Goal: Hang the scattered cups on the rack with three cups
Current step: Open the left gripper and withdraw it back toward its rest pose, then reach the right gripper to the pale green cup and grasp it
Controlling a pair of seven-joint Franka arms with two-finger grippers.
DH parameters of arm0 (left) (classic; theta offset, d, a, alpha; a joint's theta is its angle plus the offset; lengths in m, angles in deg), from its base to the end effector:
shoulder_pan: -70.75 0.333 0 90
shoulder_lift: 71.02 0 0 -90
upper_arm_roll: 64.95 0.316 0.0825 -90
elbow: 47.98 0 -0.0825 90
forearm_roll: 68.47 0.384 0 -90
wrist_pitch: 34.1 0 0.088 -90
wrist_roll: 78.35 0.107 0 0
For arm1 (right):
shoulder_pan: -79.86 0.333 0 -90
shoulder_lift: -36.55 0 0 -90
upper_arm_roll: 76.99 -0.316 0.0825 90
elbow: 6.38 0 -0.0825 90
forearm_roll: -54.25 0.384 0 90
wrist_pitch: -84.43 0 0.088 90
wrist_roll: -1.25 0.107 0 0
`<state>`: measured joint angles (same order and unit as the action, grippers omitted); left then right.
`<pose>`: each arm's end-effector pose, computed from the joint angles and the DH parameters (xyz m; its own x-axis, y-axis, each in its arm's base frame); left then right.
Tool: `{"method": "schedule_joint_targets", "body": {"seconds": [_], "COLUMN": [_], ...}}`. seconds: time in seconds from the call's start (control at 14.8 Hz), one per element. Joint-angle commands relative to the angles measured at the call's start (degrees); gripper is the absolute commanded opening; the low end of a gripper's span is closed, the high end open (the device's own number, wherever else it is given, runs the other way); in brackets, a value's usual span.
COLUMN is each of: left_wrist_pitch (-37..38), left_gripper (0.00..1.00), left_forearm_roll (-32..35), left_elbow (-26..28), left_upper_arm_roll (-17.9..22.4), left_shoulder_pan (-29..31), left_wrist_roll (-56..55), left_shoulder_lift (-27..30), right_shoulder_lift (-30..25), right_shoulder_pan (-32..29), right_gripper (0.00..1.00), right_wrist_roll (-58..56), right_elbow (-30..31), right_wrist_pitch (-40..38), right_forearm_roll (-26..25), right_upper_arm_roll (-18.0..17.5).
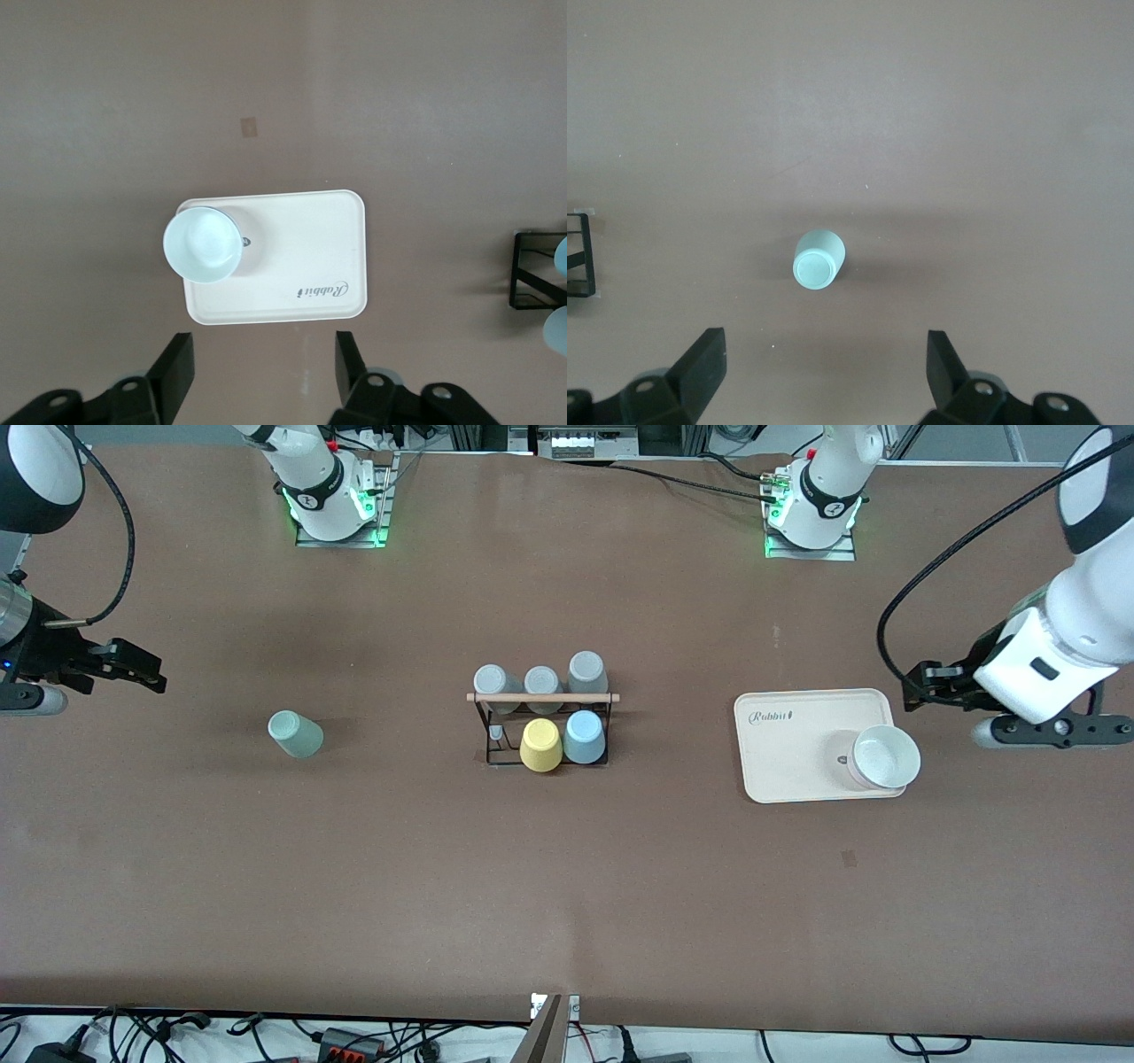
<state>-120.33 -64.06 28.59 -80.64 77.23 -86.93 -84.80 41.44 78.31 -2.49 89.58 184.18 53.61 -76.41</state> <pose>0.6144 -0.0692 0.5919 0.9982 -0.0022 -0.0607 -0.0036 -0.9998 -0.0218 0.5873 -0.0227 0.5409 0.9994 0.0300 -0.0199 0.0302 -0.9995 0.0106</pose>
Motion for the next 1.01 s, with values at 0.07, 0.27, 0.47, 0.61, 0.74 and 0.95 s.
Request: {"method": "schedule_joint_targets", "body": {"seconds": [0.07, 0.27, 0.47, 0.61, 0.74, 0.95], "left_wrist_pitch": [0.45, 1.41, 2.91, 2.91, 2.56, -1.20], "left_gripper": [0.80, 0.90, 0.92, 0.96, 0.98, 1.00], "left_forearm_roll": [-0.64, -0.46, -0.72, -1.86, -3.70, -4.33], "left_elbow": [2.09, 2.09, 2.09, 2.70, 4.11, 9.81], "left_upper_arm_roll": [-0.66, -0.05, 2.40, 6.52, 14.15, 16.30], "left_shoulder_pan": [1.42, 2.04, 3.10, 0.74, -4.17, -4.99], "left_wrist_roll": [2.52, 4.00, 11.11, 12.10, 12.36, 14.99], "left_shoulder_lift": [3.75, 4.54, 5.86, 6.65, 8.75, 12.62], "right_shoulder_lift": [3.45, 4.25, 4.86, 4.95, 5.04, 4.95], "right_shoulder_pan": [-0.57, -0.57, -0.39, -0.30, -0.30, -0.22], "right_gripper": [1.00, 1.00, 1.00, 1.00, 1.00, 1.00], "right_wrist_roll": [-0.31, -0.39, -0.48, -0.39, -0.31, -0.22], "right_elbow": [-1.13, -1.13, -1.13, -1.05, -1.05, -0.35], "right_wrist_pitch": [-0.87, -0.87, -1.13, -1.05, -0.96, -0.43], "right_forearm_roll": [-0.85, -0.94, -0.94, -0.94, -0.94, -1.12], "right_upper_arm_roll": [-0.49, -0.49, -0.49, -0.49, -0.49, -0.49]}}
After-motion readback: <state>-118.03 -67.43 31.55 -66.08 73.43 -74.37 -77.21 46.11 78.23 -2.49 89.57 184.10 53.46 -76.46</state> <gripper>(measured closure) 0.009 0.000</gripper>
